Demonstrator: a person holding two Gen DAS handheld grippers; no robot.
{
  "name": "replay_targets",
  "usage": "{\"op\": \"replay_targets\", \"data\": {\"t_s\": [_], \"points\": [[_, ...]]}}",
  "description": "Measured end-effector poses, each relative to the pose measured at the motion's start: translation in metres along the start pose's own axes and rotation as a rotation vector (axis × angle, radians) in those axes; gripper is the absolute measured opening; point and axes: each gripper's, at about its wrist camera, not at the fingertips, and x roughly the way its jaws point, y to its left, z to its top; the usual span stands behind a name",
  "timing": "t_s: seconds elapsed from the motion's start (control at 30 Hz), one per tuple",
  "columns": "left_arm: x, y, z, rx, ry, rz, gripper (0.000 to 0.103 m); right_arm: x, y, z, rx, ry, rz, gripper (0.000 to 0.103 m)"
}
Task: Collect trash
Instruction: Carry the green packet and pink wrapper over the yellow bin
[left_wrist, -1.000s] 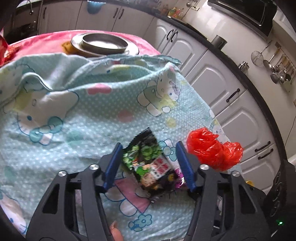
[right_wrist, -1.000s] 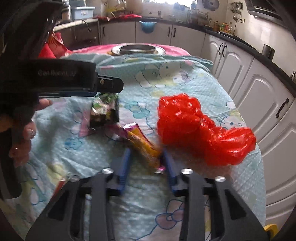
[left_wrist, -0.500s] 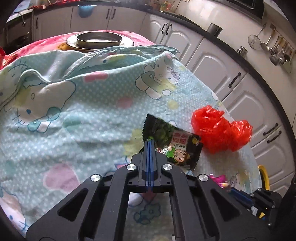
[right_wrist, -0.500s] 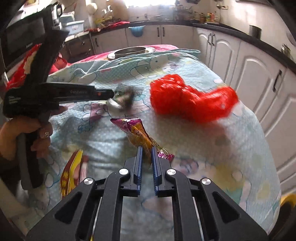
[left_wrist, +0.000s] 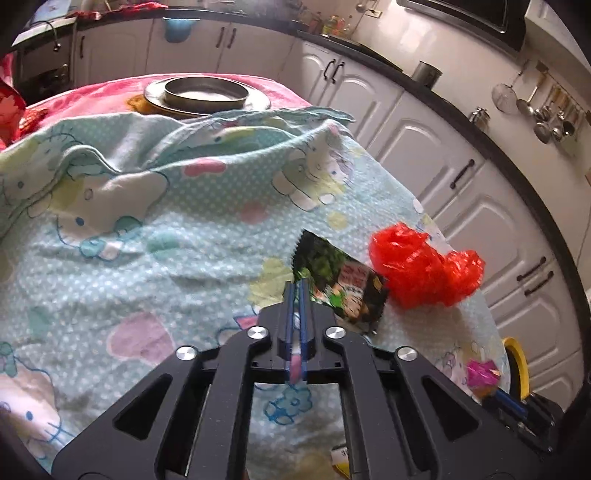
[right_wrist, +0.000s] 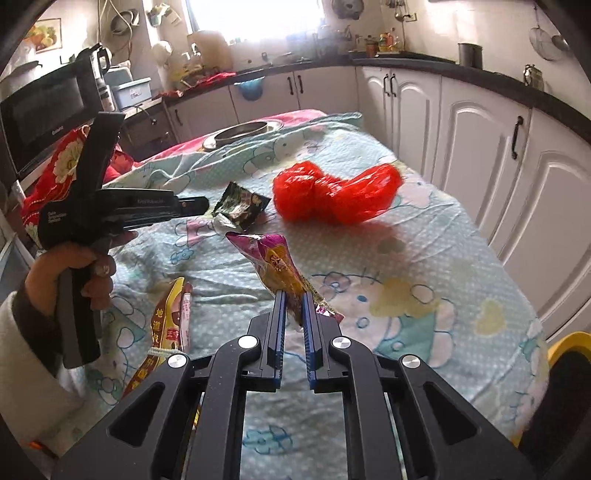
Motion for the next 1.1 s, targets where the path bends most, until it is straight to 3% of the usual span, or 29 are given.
{"op": "replay_targets", "data": {"t_s": [0.07,0.17,0.27,0.33,0.37,0.47,0.83,1.1], "points": [[0.005,0.000,0.005,-0.001,0.016,-0.009,0.009,-0.008,-0.003,-0.002,0.005,-0.008,-0.006,0.009],[0.016,-0.001,0.010,0.006,0.037,-0.001,0.035,-0.018,-0.007,-0.004,0.020,-0.025,-0.017,0.009],[0.025,-0.003,0.012,0.014,0.051,0.006,0.035,-0.032,-0.016,-0.004,0.046,-0.047,-0.025,0.009],[0.029,-0.006,0.010,0.021,0.057,-0.003,0.027,-0.042,-0.023,-0.004,0.062,-0.063,-0.036,0.009],[0.030,-0.007,0.010,0.023,0.062,-0.009,0.006,-0.046,-0.027,-0.004,0.069,-0.070,-0.043,0.009],[0.031,-0.013,0.007,0.034,0.078,-0.035,0.000,-0.057,-0.034,-0.006,0.077,-0.083,-0.064,0.009],[-0.033,-0.059,-0.002,0.146,-0.030,-0.087,0.000,-0.106,-0.066,-0.016,0.141,-0.163,-0.125,0.009],[-0.083,-0.123,-0.006,0.261,-0.126,-0.158,0.000,-0.135,-0.091,-0.025,0.192,-0.217,-0.158,0.009]]}}
